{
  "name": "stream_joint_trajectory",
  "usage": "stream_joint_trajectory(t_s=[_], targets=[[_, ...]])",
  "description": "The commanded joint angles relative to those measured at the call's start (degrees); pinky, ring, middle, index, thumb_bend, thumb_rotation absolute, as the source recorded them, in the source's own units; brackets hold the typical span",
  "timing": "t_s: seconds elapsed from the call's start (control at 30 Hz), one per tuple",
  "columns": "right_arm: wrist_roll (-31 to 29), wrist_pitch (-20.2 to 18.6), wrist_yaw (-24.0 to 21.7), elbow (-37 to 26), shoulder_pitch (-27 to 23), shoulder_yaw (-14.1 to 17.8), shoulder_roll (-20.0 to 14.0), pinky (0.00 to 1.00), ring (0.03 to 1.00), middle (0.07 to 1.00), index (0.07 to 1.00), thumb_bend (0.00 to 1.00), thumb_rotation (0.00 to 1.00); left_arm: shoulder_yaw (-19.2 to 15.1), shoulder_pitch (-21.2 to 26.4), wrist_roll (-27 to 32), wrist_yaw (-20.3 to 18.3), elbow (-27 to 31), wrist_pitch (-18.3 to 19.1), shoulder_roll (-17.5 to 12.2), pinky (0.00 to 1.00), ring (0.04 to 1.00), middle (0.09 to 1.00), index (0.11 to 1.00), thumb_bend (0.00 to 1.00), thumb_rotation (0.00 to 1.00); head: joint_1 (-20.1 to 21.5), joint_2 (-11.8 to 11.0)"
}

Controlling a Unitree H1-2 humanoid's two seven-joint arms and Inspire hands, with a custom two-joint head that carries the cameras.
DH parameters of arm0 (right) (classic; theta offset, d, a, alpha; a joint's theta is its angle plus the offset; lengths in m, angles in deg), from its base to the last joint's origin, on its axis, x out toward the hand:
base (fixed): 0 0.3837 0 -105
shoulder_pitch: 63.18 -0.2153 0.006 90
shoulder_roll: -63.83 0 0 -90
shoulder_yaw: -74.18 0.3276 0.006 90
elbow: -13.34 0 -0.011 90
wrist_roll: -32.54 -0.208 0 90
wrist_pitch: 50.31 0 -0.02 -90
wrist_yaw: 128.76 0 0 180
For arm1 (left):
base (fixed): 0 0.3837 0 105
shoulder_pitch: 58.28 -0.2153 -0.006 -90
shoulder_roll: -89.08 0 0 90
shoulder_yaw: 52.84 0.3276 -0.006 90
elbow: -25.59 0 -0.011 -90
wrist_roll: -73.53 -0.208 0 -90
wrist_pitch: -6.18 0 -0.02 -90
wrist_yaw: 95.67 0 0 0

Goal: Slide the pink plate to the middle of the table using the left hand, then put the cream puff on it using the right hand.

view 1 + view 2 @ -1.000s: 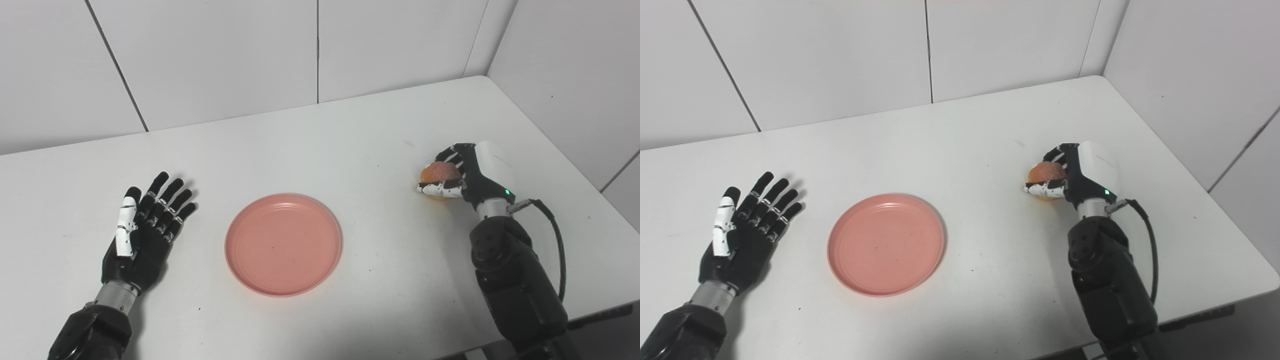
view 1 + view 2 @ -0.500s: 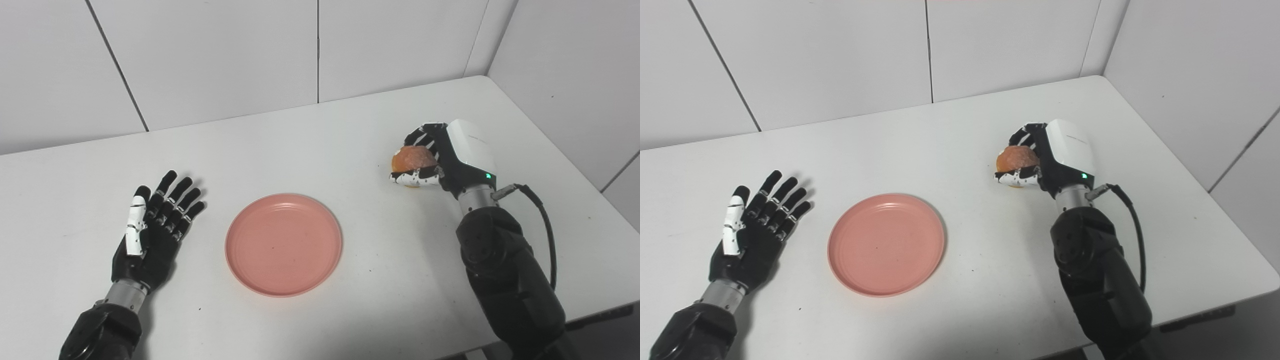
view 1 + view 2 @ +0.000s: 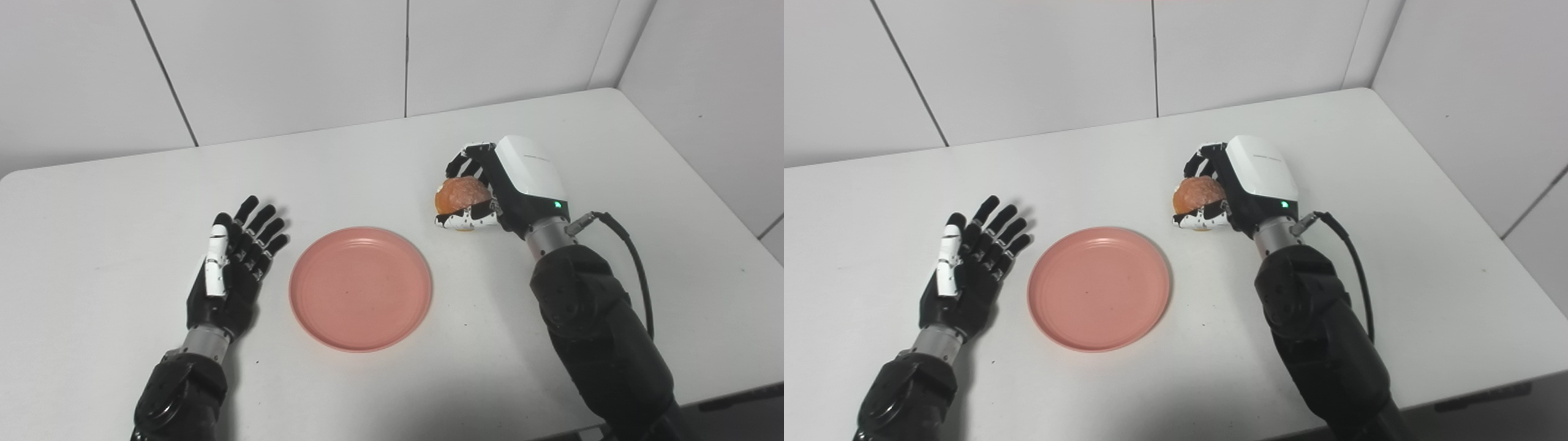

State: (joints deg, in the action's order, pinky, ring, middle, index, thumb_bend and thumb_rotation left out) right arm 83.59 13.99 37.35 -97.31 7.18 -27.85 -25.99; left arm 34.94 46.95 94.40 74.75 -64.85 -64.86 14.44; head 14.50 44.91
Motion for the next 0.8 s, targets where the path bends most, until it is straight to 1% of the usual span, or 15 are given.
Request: stream_joint_trajectory(t_s=[0.0,0.03,0.1,0.2,0.23,0.27,0.3,0.33,0.47,0.57,0.63,0.7,0.73,0.77], targets=[[-0.36,3.16,0.43,-0.81,-2.49,-0.89,0.56,0.25,0.343,0.429,0.488,0.51,0.13,0.7,-0.53,-1.04,1.41,0.94,2.42,0.81,0.9,0.896,0.906,0.912,0.42,1.0,-1.59,0.39],[-0.42,3.31,0.44,-0.74,-2.5,-1.23,0.67,0.25,0.342,0.424,0.487,0.51,0.13,0.89,-0.54,-1.25,1.68,1.16,2.58,0.98,0.89,0.895,0.905,0.911,0.43,1.0,-1.85,0.43],[-0.46,3.97,0.7,-0.4,-2.47,-1.99,0.99,0.24,0.327,0.414,0.487,0.51,0.13,1.41,-0.6,-1.79,2.32,1.75,3.02,1.46,0.89,0.895,0.904,0.908,0.43,1.0,-4.23,0.89],[-0.41,5.37,0.92,0.37,-2.62,-3.42,1.52,0.25,0.338,0.426,0.487,0.51,0.13,1.95,-0.55,-2.44,3.1,2.39,3.81,2.12,0.88,0.889,0.898,0.901,0.43,1.0,-5.35,1.17],[-0.48,5.71,0.88,0.48,-2.64,-3.6,1.54,0.25,0.339,0.426,0.487,0.51,0.13,2.08,-0.51,-2.63,3.35,2.52,4.02,2.39,0.88,0.885,0.895,0.899,0.43,1.0,-6.51,1.46],[-0.56,5.77,0.69,0.55,-2.69,-3.77,1.68,0.25,0.336,0.423,0.487,0.51,0.13,2.16,-0.48,-2.78,3.52,2.65,4.19,2.58,0.88,0.883,0.893,0.898,0.43,1.0,-6.51,1.46],[-0.48,5.56,0.32,0.45,-2.75,-3.95,1.8,0.25,0.336,0.424,0.487,0.51,0.13,2.26,-0.45,-2.95,3.74,2.81,4.38,2.86,0.88,0.881,0.892,0.898,0.43,1.0,-7.52,1.61],[-0.42,5.39,0.07,0.37,-2.79,-4.08,1.89,0.26,0.344,0.433,0.488,0.51,0.13,2.32,-0.43,-3.07,3.89,2.92,4.52,3.06,0.88,0.881,0.893,0.899,0.43,1.0,-7.52,1.61],[-1.03,6.17,-0.75,0.67,-2.96,-5.53,2.56,0.28,0.371,0.462,0.488,0.51,0.13,3.05,-0.2,-4.12,4.71,3.09,4.63,3.81,0.88,0.885,0.895,0.896,0.43,1.0,-9.85,2.08],[-1.2,6.46,-1.2,0.8,-3.09,-6.57,3.09,0.28,0.37,0.46,0.488,0.51,0.14,3.26,-0.02,-4.36,4.91,2.98,4.65,4.13,0.87,0.881,0.893,0.892,0.42,1.0,-10.57,2.22],[-1.49,7.11,-1.22,1.08,-3.2,-7.3,3.32,0.25,0.334,0.427,0.488,0.51,0.13,3.49,0.1,-4.45,4.84,2.89,4.64,4.13,0.87,0.881,0.893,0.894,0.42,1.0,-10.99,2.34],[-1.76,7.49,-1.22,1.33,-3.24,-7.76,3.38,0.25,0.344,0.436,0.488,0.51,0.13,3.66,0.17,-4.58,4.87,2.9,4.65,4.2,0.87,0.881,0.893,0.896,0.42,1.0,-11.21,2.44],[-2.12,7.4,-1.8,1.59,-3.3,-8.13,3.61,0.29,0.38,0.466,0.489,0.51,0.13,3.67,0.22,-4.7,5.05,3.03,4.79,4.3,0.86,0.878,0.89,0.893,0.42,1.0,-11.37,2.6],[-2.39,7.3,-2.22,1.76,-3.35,-8.38,3.75,0.29,0.387,0.472,0.489,0.51,0.13,3.65,0.25,-4.78,5.19,3.12,4.91,4.37,0.86,0.877,0.889,0.893,0.42,1.0,-11.37,2.6]])
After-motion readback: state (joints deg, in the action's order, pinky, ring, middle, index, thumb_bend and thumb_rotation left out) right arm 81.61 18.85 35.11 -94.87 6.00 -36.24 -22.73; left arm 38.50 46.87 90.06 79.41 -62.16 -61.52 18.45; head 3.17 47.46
